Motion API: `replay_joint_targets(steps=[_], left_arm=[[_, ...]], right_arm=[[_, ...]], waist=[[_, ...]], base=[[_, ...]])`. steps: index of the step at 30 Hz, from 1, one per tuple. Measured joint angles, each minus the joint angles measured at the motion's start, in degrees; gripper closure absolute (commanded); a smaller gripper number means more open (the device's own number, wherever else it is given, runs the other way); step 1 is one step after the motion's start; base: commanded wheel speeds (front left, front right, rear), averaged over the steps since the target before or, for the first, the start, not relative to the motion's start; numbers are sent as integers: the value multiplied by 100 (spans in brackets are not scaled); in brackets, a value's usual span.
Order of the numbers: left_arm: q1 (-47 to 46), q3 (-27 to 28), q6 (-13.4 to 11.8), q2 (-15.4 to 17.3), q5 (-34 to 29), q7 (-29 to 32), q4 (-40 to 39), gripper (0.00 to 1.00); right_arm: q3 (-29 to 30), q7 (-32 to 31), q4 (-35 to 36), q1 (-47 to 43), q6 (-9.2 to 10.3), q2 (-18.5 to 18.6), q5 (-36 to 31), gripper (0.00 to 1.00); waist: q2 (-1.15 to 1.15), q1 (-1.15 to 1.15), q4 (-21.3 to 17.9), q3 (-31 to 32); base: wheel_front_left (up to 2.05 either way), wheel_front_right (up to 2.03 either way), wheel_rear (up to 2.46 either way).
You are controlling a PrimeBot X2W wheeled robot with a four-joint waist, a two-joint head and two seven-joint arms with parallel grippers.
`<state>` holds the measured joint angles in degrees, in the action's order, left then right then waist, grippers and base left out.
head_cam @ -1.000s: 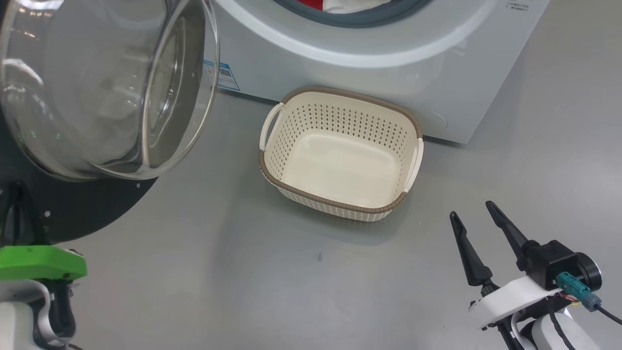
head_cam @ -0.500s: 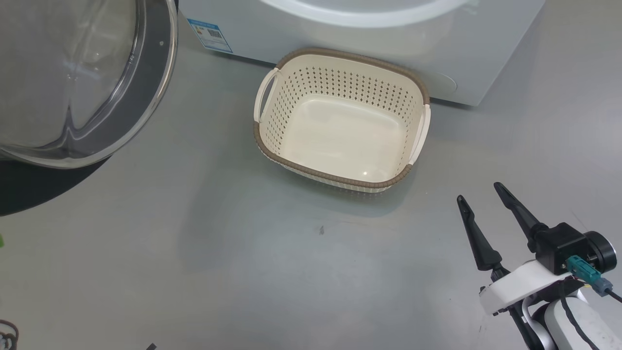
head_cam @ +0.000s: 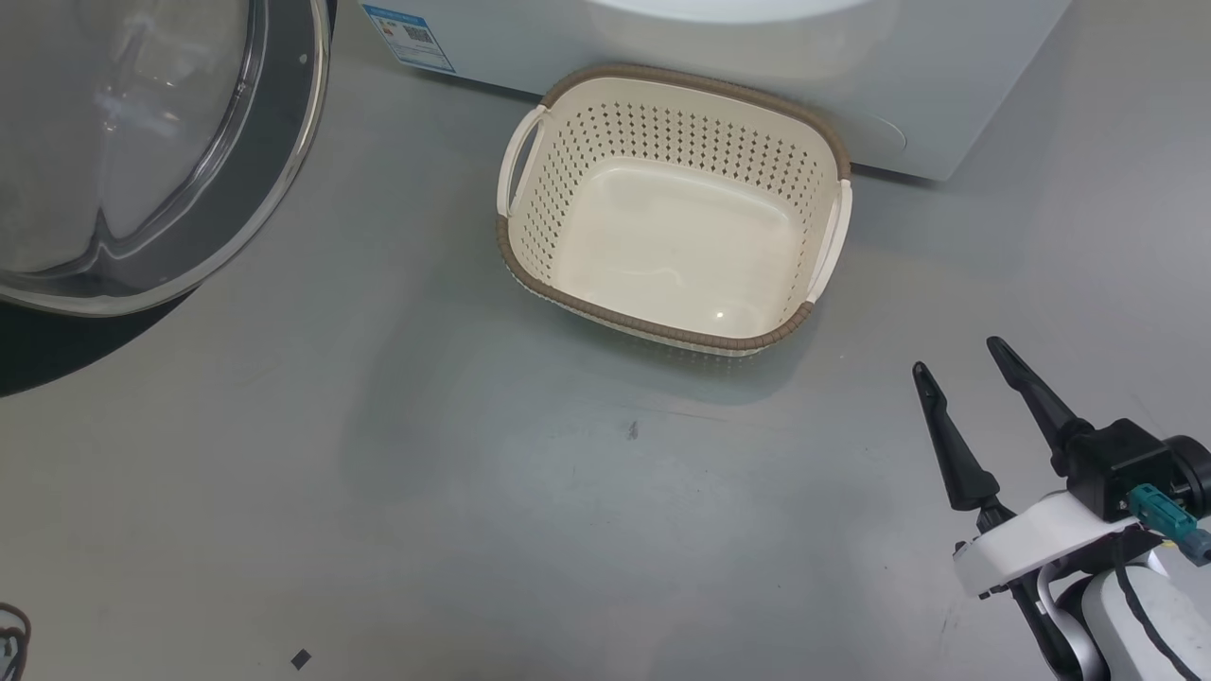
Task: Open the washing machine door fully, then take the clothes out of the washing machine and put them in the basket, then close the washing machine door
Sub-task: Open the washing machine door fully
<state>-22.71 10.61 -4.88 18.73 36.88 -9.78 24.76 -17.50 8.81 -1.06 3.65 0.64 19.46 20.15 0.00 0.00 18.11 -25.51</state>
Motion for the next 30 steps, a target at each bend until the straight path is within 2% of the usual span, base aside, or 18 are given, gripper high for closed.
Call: replay_joint_targets(steps=[17,30], left_arm=[[-46,-646,223,-107,-434,-165,254,100],[412,-1551,464,-415,-1014,-197,89,100]], right_arm=[[-21,167,-226,58,-7,-246,93,0],[65,374,-571,71,0,-522,212,0]], waist=[[0,0,-59,510],[0,0,-178,1232]], base=[[0,0,0],[0,0,0]])
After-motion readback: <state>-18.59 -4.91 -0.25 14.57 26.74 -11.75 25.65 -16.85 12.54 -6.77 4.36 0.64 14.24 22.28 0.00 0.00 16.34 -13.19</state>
